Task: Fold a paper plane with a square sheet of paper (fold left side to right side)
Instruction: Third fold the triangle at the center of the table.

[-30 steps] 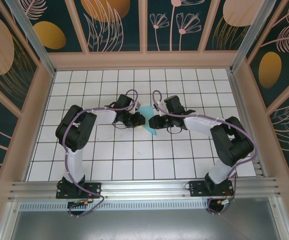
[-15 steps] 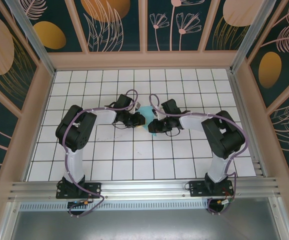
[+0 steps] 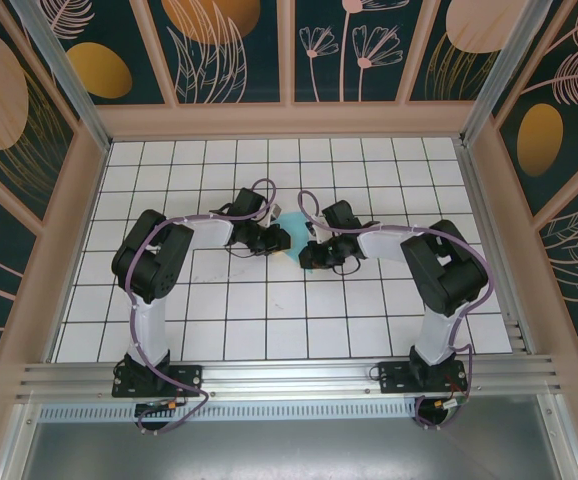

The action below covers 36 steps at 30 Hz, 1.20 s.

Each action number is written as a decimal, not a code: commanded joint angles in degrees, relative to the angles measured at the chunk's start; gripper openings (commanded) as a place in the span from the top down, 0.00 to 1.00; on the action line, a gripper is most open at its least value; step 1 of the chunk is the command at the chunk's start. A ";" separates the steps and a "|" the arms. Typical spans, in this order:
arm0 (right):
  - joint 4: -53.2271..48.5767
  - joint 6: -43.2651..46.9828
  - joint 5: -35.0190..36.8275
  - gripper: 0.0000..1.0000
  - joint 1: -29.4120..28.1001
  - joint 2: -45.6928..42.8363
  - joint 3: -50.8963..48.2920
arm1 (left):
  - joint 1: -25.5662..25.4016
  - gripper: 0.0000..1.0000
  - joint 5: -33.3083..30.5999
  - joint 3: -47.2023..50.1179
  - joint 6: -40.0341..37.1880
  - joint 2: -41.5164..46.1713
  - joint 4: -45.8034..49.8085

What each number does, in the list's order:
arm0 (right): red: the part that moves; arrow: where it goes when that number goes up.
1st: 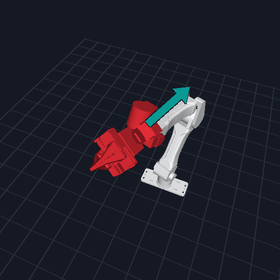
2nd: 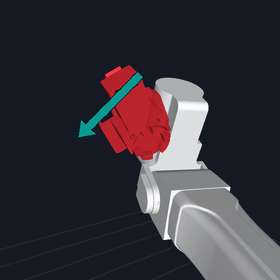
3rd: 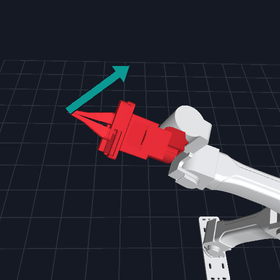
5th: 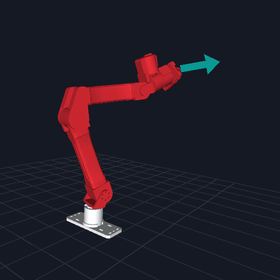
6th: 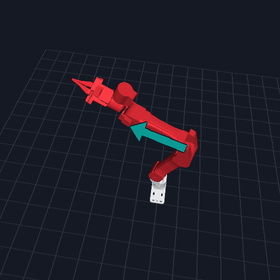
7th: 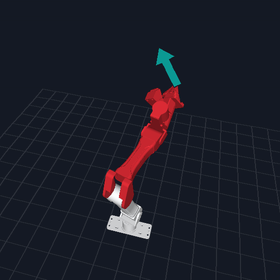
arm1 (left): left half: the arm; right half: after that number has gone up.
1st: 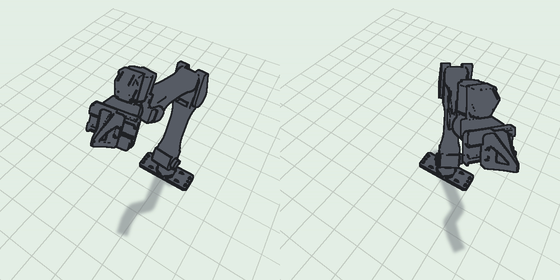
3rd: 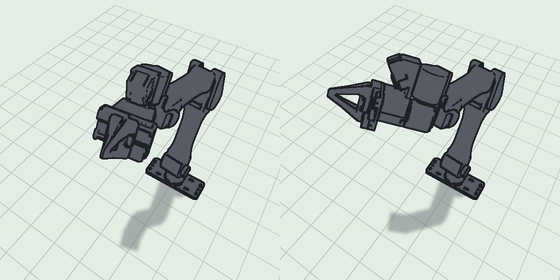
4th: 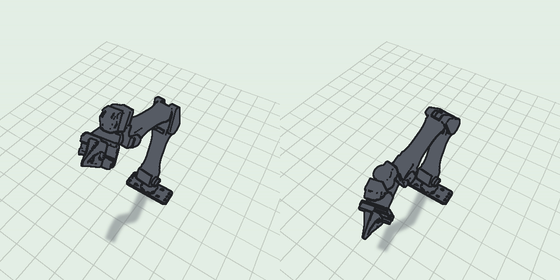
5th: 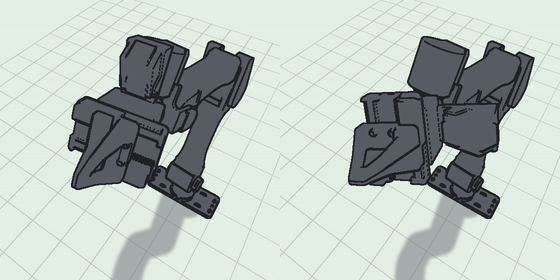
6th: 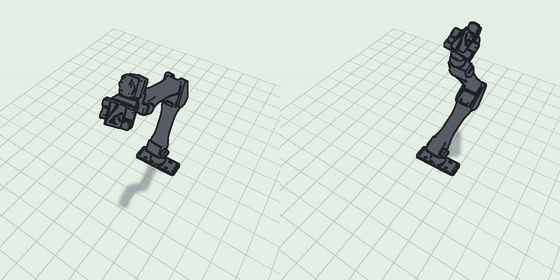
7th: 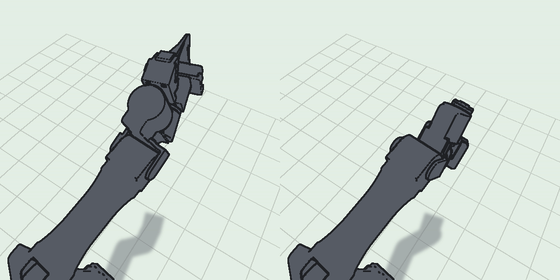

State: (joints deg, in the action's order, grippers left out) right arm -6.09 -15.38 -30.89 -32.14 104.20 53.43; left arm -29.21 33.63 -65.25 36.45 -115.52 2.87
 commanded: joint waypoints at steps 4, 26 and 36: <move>-5.27 0.52 2.02 0.84 -0.47 1.06 0.58 | -0.14 0.78 -4.69 -0.05 -1.99 -3.47 2.44; -7.45 -2.76 1.82 0.84 0.42 -7.06 -7.06 | -0.14 0.78 -5.42 -0.66 -2.43 -3.71 3.17; -6.22 -3.99 -4.28 0.83 0.07 -14.09 -2.07 | -0.14 0.78 -5.38 -0.75 -2.26 -3.04 3.05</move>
State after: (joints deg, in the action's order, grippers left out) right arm -12.45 -18.17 -32.03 -31.92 90.89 49.10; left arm -29.21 33.58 -66.24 36.03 -115.94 4.34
